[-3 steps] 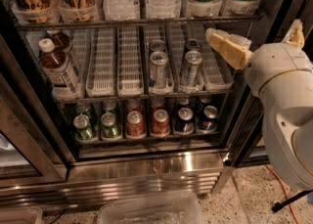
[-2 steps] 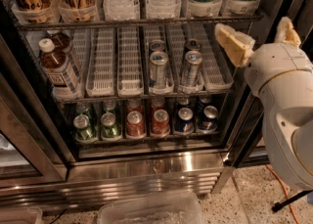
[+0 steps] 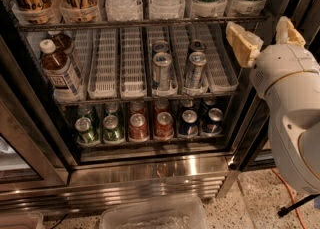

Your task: Pick 7up can from top shelf of fridge

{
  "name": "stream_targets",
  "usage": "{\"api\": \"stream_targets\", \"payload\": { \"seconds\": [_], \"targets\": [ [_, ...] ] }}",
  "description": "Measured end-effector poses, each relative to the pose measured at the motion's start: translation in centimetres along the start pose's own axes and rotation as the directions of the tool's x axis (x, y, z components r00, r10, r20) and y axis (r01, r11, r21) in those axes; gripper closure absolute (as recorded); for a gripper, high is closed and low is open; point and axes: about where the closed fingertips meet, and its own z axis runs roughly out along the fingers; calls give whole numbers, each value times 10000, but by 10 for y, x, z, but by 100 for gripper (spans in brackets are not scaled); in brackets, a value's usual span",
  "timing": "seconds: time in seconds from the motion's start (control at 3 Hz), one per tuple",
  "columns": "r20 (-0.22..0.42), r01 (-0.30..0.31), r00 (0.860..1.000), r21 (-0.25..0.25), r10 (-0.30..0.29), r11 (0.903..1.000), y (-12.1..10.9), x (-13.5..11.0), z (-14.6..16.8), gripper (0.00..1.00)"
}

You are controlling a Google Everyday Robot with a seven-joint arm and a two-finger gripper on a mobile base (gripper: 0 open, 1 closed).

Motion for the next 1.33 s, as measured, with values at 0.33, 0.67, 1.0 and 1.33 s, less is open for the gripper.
{"api": "stream_targets", "payload": {
  "seconds": [0.33,0.67,1.0,1.33],
  "targets": [
    [65,39,10000,41,-39,10000,-1,-1,3,31],
    [96,81,9999,68,-81,9999,-3,-1,11,31],
    [142,173,9997,25,-174,9998,-5,-1,22,32],
    [215,281,9994,11,-281,9996,-9,-4,35,31]
  ]
}}
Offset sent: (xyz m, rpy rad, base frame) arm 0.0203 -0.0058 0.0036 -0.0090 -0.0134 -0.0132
